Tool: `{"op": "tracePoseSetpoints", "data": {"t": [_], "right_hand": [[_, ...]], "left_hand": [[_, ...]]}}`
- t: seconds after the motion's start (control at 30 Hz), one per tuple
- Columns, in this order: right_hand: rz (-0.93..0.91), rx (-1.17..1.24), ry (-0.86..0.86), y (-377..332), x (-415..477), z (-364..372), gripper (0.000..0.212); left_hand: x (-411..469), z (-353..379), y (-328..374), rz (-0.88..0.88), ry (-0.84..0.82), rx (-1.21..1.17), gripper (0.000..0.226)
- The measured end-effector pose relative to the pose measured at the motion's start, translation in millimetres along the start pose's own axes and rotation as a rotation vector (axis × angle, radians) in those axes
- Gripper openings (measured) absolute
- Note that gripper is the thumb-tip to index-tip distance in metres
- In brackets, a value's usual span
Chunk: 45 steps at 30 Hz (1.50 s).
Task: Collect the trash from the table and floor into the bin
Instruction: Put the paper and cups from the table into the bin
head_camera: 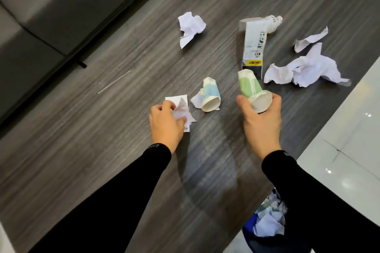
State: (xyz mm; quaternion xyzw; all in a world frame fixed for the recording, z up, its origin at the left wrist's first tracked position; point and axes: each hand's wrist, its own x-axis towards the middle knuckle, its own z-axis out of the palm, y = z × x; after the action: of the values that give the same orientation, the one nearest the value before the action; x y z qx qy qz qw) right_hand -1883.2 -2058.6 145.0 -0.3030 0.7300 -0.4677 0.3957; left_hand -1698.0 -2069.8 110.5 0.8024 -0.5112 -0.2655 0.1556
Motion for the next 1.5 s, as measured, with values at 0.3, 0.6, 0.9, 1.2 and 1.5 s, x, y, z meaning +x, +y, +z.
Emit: {"op": "tracePoseSetpoints", "data": {"t": [0.3, 0.6, 0.9, 1.2, 1.5], "right_hand": [[0.289, 0.148, -0.246, -20, 15, 32, 0.026], [0.45, 0.222, -0.486, 7, 4, 22, 0.071], [0.394, 0.515, -0.498, 10, -26, -68, 0.068], [0.648, 0.279, -0.263, 105, -92, -235, 0.015], [0.793, -0.213, -0.162, 222, -126, -247, 0.026]], "left_hand": [[31, -41, 34, -0.16, -0.123, -0.801, 0.044], [1, -4, 68, -0.289, -0.545, -0.815, 0.028], [-76, -11, 112, -0.196, -0.652, -0.787, 0.047], [-216, 98, 122, -0.05, -0.963, -0.459, 0.037], [-261, 186, 47, -0.089, -0.908, -0.053, 0.037]]}}
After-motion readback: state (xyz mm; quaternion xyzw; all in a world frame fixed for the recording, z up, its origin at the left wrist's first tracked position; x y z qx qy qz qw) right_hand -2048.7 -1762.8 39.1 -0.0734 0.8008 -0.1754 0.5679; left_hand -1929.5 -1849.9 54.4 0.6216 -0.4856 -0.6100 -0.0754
